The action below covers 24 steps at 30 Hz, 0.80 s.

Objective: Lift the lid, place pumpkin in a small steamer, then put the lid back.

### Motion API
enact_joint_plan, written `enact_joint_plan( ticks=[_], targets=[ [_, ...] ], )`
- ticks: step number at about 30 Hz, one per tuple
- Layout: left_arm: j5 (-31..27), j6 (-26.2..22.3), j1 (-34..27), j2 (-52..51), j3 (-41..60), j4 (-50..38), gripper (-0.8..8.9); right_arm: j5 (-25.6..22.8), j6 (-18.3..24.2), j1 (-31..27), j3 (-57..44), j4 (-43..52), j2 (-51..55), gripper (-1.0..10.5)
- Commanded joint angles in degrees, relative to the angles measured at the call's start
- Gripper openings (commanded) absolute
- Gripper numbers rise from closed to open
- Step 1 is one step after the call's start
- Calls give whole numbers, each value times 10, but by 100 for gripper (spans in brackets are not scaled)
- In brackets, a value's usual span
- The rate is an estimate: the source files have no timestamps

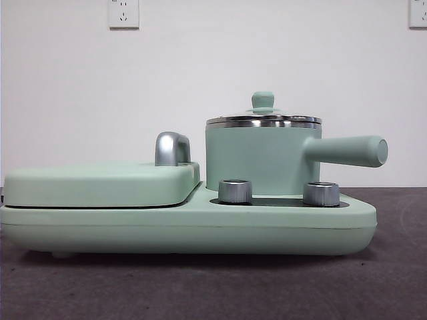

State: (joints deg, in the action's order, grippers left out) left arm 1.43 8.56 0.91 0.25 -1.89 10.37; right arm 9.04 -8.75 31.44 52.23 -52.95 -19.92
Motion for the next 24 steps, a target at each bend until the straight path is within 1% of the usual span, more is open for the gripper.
enact_joint_plan(
  ticks=[1, 10, 13, 15, 17, 18, 20, 22, 24],
  targets=[
    [-2, -2, -1, -1, 11, 3, 19, 0, 6, 3, 3, 6, -3, 13],
    [-2, -2, -1, -1, 11, 3, 19, -1, 6, 3, 2, 7, -3, 13],
    [-2, -2, -1, -1, 11, 3, 19, 0, 6, -10, 2, 7, -2, 13],
    [-2, -2, -1, -1, 11, 3, 19, 0, 7, -37, -2, 7, -1, 13],
    [-2, -2, -1, -1, 11, 3, 19, 0, 7, -75, -9, 7, 4, 13],
    [-2, -2, -1, -1, 11, 3, 19, -1, 7, -102, -17, 7, 7, 13],
    [-2, -2, -1, -1, 11, 3, 19, -19, 20, -146, -44, 18, 16, 13],
    [-2, -2, -1, -1, 11, 3, 20, -53, 35, -186, -92, 62, 33, 13],
    [-2, -2, -1, -1, 11, 3, 19, -76, 37, -220, -155, 138, 58, 13]
  ],
)
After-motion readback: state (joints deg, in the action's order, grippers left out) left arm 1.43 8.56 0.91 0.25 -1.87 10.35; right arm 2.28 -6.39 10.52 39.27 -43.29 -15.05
